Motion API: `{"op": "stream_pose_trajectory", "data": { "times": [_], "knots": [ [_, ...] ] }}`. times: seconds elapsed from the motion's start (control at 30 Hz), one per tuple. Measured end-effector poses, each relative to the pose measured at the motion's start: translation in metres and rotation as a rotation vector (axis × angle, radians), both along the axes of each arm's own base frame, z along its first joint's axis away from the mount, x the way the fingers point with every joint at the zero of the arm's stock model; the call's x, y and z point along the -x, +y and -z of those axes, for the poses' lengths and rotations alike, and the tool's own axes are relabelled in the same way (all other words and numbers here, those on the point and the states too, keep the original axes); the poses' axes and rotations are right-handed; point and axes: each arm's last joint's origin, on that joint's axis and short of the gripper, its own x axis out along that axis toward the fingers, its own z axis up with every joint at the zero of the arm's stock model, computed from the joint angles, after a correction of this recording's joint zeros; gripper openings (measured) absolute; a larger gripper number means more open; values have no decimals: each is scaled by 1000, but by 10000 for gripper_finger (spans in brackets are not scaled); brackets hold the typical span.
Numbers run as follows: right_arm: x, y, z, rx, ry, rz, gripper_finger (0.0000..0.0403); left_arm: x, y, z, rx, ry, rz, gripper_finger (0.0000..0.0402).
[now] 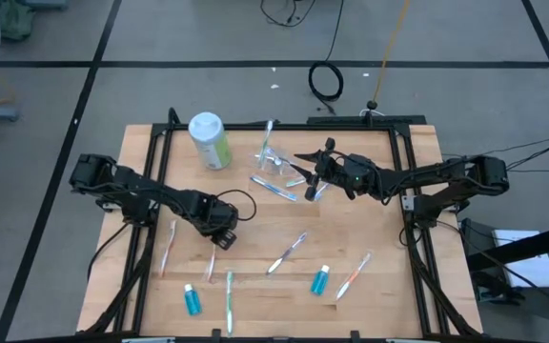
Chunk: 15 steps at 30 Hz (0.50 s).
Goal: Pick & Place toothbrushing station
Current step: Put the middle orange toothbrush into the transparent organizer
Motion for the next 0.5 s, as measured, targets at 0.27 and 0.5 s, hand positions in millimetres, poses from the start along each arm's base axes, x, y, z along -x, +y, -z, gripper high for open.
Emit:
{"op": "stream_pose_trajectory", "data": {
  "times": [0.27,0.5],
  "knots": [
    [0,0,0,-1,5,0,130,2,1,1,-31,11,26,29],
    [0,0,1,-18,5,1,130,-14,1,-13,-126,-78,90,35]
  ]
}}
